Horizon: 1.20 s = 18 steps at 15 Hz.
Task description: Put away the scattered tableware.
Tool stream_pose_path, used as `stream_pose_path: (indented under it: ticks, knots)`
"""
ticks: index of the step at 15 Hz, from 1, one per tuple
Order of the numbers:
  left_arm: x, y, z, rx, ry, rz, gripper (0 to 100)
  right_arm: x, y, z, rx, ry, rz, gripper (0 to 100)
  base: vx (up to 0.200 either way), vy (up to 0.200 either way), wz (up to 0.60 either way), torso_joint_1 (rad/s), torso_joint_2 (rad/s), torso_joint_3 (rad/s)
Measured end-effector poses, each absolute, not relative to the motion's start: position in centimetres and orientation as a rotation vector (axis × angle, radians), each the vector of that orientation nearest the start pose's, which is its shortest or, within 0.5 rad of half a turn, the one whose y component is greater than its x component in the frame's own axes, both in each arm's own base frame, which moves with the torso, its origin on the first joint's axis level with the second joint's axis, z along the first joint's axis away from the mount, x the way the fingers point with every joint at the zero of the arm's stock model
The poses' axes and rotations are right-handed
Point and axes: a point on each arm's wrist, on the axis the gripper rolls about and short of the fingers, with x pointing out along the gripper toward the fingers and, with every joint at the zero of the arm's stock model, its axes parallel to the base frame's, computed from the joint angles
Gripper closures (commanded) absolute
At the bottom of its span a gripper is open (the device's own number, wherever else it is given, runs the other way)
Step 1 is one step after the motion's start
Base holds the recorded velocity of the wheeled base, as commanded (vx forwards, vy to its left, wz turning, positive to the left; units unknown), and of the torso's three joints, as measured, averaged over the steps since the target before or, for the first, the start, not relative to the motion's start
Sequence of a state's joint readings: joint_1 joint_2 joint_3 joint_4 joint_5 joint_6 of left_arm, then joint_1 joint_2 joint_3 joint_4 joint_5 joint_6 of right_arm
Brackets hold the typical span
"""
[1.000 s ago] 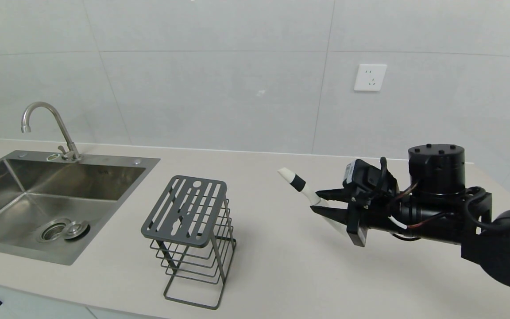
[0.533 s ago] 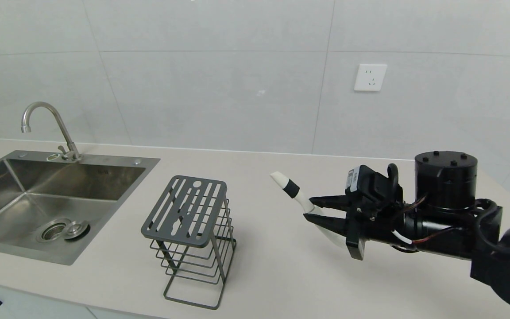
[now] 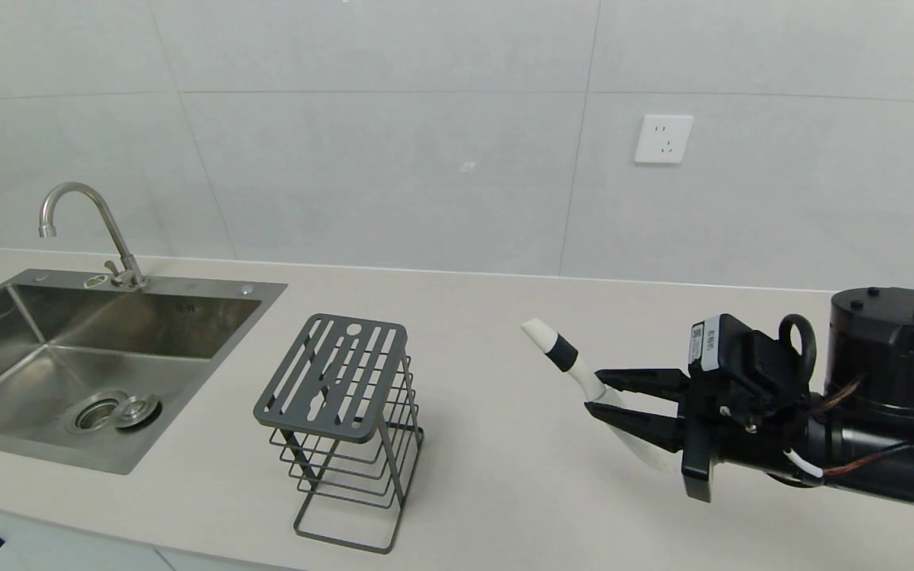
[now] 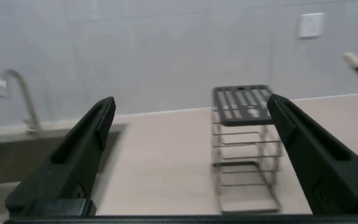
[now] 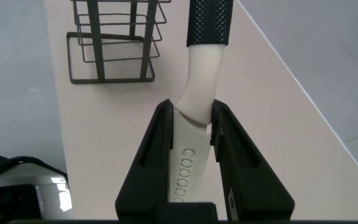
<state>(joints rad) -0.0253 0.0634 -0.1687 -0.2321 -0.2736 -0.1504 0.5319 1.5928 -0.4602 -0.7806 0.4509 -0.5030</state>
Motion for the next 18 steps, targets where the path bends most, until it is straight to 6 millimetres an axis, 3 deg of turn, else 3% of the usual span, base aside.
stream_pose_path:
  ticks: [4,10,18]
  knots:
    - [-2.8,-0.2,17.5,-0.26,-0.233,-0.5,0,20.3,13.0,14.3,-0.471,0.1,1.038,100,0.0,0.0,0.0,0.0,0.0,0.0]
    - [0.9,-1.2,18.8,-0.126,-0.107,-0.766,0,20.4,13.0,14.4,-0.47,0.097,1.034,100,0.0,0.0,0.0,0.0,0.0,0.0]
    - [7.8,-5.9,21.5,-0.164,-0.13,-0.95,0,20.4,12.9,14.2,-0.471,0.105,1.033,100,0.0,0.0,0.0,0.0,0.0,0.0]
